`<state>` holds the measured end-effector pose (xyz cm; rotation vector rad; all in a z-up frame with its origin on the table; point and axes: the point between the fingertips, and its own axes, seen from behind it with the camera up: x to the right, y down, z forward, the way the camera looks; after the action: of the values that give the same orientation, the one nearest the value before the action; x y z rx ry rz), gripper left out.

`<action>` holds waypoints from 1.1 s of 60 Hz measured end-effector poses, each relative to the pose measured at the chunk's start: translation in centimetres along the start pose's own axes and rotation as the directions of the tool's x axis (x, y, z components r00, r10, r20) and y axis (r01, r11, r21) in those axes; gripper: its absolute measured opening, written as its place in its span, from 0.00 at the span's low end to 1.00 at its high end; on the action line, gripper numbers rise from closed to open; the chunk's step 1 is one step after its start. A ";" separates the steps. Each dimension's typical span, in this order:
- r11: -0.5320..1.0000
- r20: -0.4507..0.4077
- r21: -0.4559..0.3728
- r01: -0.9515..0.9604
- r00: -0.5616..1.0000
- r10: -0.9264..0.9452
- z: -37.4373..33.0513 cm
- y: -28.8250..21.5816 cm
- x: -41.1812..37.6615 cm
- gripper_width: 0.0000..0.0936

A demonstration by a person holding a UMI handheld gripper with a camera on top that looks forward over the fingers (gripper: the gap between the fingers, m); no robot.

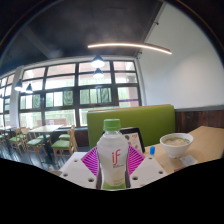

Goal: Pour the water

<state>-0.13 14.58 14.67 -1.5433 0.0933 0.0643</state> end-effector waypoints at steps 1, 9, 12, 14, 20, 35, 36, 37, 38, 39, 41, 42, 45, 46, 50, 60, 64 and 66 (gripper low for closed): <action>1.000 -0.008 0.002 0.012 1.000 -0.012 0.0 0.1 0.3 0.34; 0.999 -0.036 -0.019 0.042 0.998 -0.043 0.0 2.6 1.2 0.34; 0.998 -0.041 -0.043 0.044 0.998 -0.046 0.2 3.8 1.1 0.35; 0.998 -0.055 -0.048 0.047 0.997 -0.049 0.1 6.0 0.2 0.35; 0.995 -0.034 -0.004 0.101 0.994 -0.101 -0.1 4.8 1.0 0.39; 0.998 -0.029 -0.022 0.065 0.997 -0.066 0.0 3.4 1.7 0.42; 0.997 -0.030 -0.023 0.067 0.997 -0.068 0.0 3.4 1.7 0.42; 0.997 -0.030 -0.027 0.070 0.997 -0.071 0.0 3.4 1.7 0.44; 0.997 -0.029 -0.030 0.074 0.997 -0.075 0.0 3.3 1.7 0.44; 0.996 -0.026 -0.036 0.077 0.997 -0.078 0.0 3.4 1.7 0.45; 0.996 -0.022 -0.051 0.075 0.997 -0.076 -0.2 3.1 1.7 0.47; 0.995 -0.018 -0.060 0.075 0.997 -0.076 -0.3 3.1 1.8 0.49; 0.992 -0.007 -0.091 0.082 0.997 -0.083 -0.5 3.5 1.8 0.54; 0.991 -0.009 -0.103 0.087 0.996 -0.089 -0.6 3.5 2.0 0.58; 0.984 0.008 -0.142 0.105 0.994 -0.105 -0.8 3.2 2.1 0.79; 0.984 0.007 -0.141 0.111 0.994 -0.111 -6.0 0.4 2.9 0.87; 0.980 0.010 -0.165 0.112 0.994 -0.112 -10.0 0.0 2.8 0.88; 0.979 0.013 -0.178 0.098 0.995 -0.098 -12.1 -0.1 2.7 0.88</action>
<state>2.32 2.43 14.22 -1.7244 0.0077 -0.0026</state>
